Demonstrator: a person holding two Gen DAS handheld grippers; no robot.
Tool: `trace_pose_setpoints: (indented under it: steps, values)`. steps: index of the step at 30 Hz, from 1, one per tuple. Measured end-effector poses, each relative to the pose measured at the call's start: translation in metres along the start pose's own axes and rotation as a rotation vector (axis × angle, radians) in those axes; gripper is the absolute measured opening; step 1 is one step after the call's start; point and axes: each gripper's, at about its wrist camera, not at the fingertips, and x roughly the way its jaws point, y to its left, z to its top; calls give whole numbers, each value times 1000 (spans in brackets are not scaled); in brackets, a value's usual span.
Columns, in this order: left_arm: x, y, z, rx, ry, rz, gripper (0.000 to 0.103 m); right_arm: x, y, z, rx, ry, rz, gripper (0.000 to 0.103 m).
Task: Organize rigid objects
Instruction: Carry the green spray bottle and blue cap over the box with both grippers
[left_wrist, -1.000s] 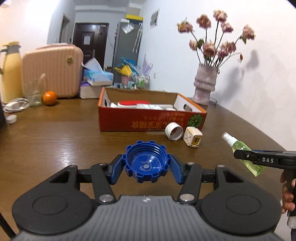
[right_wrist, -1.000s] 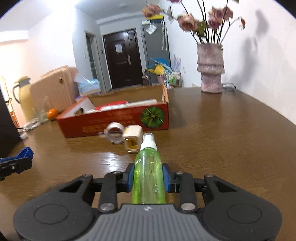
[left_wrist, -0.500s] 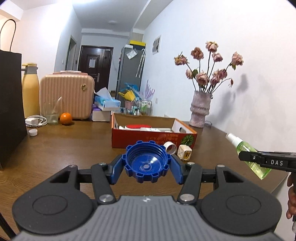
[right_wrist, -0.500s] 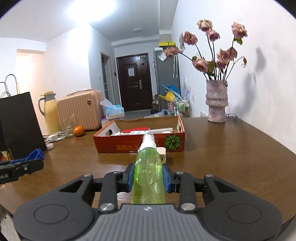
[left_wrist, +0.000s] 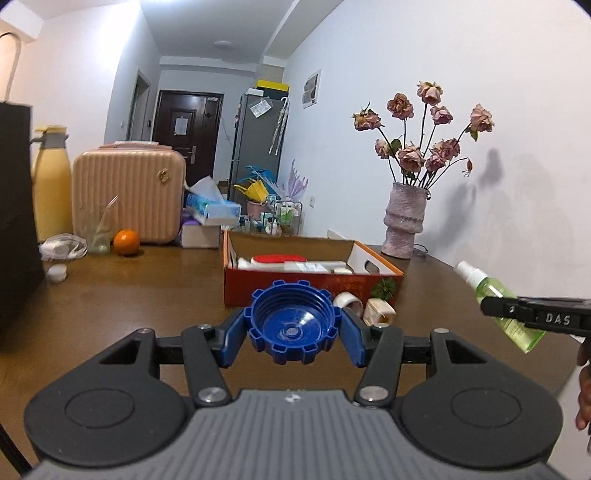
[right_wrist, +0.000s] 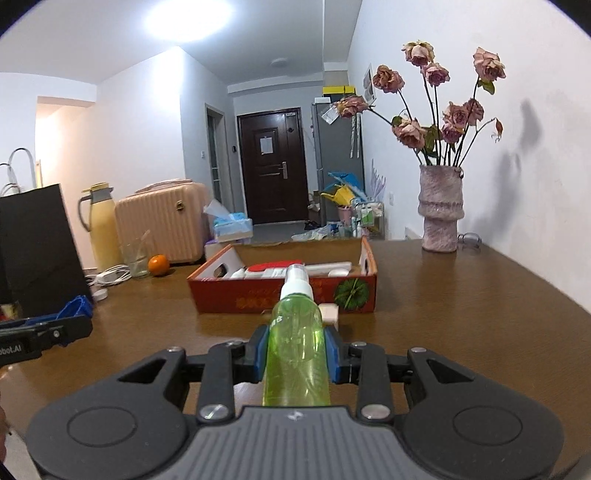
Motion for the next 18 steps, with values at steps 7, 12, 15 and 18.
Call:
trace_pose_setpoints:
  steps: [7, 12, 15, 18]
  values:
    - [111, 31, 54, -30, 75, -69, 55, 80, -23, 60, -29, 5, 9, 30]
    - [205, 46, 73, 10, 176, -46, 55, 164, -36, 100, -70, 74, -22, 30]
    - [249, 47, 72, 60, 224, -29, 55, 223, -42, 115, -110, 145, -52, 30]
    - [283, 49, 65, 108, 266, -15, 55, 281, -46, 118, -153, 229, -86, 30]
